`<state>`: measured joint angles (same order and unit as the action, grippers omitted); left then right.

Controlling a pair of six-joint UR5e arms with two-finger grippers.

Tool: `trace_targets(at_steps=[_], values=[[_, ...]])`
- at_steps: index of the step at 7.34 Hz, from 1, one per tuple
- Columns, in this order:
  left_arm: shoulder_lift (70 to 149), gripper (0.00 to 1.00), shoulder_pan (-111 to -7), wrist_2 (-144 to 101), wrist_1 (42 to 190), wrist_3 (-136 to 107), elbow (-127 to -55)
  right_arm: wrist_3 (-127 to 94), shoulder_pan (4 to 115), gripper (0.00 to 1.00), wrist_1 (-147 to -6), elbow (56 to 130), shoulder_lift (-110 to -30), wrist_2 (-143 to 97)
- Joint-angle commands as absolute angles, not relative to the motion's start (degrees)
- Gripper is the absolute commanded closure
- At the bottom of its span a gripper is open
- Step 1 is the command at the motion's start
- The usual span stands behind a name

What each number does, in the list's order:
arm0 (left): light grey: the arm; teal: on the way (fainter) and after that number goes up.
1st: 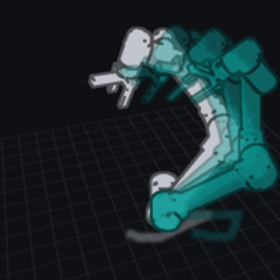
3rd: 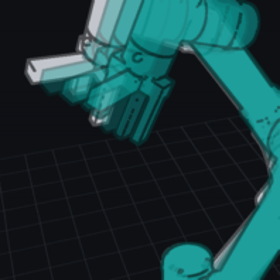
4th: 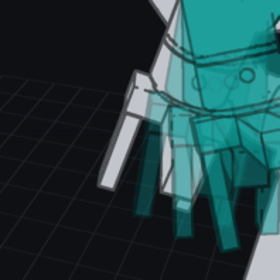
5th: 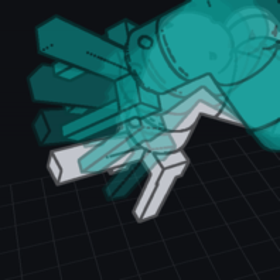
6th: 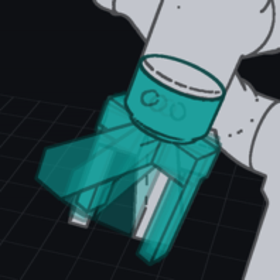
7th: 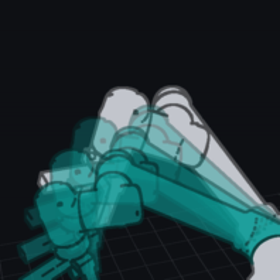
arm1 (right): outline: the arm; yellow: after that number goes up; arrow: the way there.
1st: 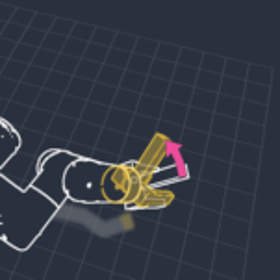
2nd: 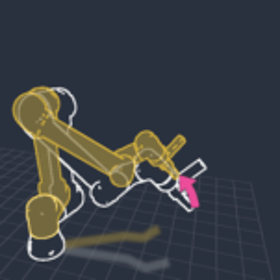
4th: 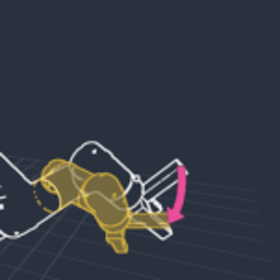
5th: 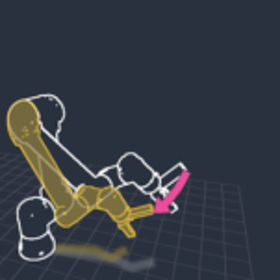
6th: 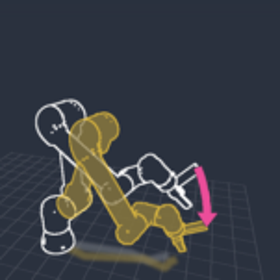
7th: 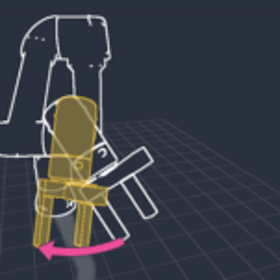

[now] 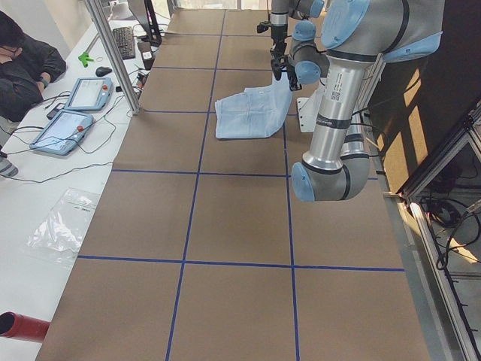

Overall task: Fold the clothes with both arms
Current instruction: 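Grip the shirt's near edge with both grippers and lift it away from the robot, then fold the near half over onto the far half with both grippers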

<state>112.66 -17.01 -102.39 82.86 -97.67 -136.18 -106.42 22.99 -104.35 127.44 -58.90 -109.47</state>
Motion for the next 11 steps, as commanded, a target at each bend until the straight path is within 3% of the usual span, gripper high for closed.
trace_targets(at_steps=[1, 6, 9, 11], values=[[112.9, 1.0, -24.6, -105.2, 86.4, -93.9, -128.8, -98.7, 27.9, 1.0, -104.2, 118.9, -53.7, -109.1], [115.7, 1.0, -35.0, -108.8, 99.6, -87.6, -112.9, -93.4, 33.9, 1.0, -90.6, 95.9, -44.8, -109.1], [118.7, 1.0, -37.7, -108.9, 112.7, -87.5, -98.5, -92.5, 35.3, 1.0, -88.7, 89.4, -43.3, -109.2], [118.7, 1.0, -39.6, -108.9, 115.4, -85.2, -94.7, -92.6, 35.9, 1.0, -79.9, 76.9, -38.9, -109.2]])
